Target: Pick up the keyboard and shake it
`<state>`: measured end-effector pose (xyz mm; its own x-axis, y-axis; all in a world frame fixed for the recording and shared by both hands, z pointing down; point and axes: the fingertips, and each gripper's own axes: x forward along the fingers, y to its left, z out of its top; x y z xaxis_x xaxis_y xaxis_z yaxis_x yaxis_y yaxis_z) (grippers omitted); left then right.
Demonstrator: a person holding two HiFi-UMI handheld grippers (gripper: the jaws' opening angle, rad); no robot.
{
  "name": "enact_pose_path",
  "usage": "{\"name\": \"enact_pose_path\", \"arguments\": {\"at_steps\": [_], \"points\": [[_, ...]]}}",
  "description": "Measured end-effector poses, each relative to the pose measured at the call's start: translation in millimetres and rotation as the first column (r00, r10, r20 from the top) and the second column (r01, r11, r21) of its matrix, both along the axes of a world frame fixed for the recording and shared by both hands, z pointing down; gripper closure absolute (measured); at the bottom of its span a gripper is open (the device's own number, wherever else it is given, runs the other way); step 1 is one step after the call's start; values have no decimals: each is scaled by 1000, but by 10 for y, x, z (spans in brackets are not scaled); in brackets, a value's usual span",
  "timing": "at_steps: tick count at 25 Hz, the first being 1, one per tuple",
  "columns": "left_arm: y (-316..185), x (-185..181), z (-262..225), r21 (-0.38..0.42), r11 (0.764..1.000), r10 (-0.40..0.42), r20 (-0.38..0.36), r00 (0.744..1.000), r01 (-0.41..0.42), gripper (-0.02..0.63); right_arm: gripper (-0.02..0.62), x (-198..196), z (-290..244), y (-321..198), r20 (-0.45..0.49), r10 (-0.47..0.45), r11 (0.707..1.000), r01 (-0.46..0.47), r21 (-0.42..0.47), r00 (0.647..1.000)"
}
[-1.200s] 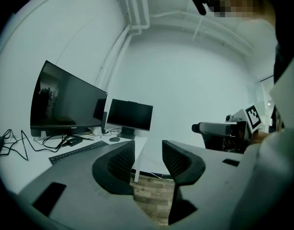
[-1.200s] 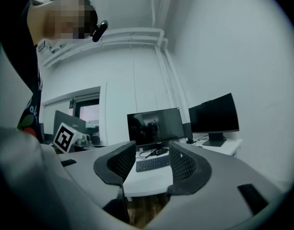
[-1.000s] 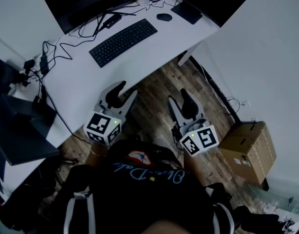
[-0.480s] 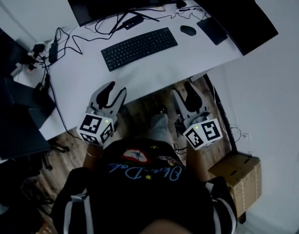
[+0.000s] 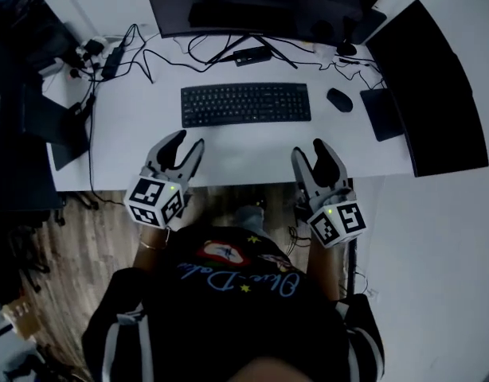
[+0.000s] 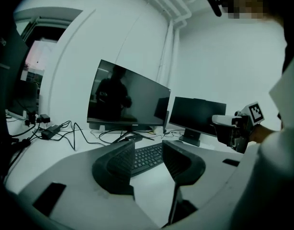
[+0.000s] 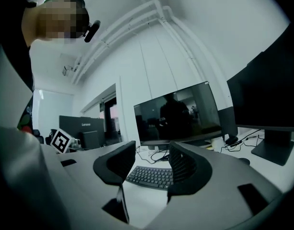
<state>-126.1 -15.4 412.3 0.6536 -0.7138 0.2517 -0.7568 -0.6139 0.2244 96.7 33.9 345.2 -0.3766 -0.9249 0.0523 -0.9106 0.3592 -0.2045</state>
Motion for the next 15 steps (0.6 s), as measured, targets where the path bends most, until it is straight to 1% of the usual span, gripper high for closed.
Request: {"name": "enact_pose_path", "arguments": {"at_steps": [3,6,9,15], "points": [[-86,24,77,-21,995,-100,19,995,100,449,410,189,36,-218,18,-75,997,75,4,997],[-188,37,144,-66,978,-194,35,980,195,449,410,337,26,-433,40,-145,989,146,-7,989],[-339,55,211,-101,962,-251,40,967,254,449,410,488,45,-585,52,-183,983,184,-20,982],[-548,-85,475,-164,923,-343,64,937,348,448,410,665,238,-838,57,-258,964,261,-55,965]]}}
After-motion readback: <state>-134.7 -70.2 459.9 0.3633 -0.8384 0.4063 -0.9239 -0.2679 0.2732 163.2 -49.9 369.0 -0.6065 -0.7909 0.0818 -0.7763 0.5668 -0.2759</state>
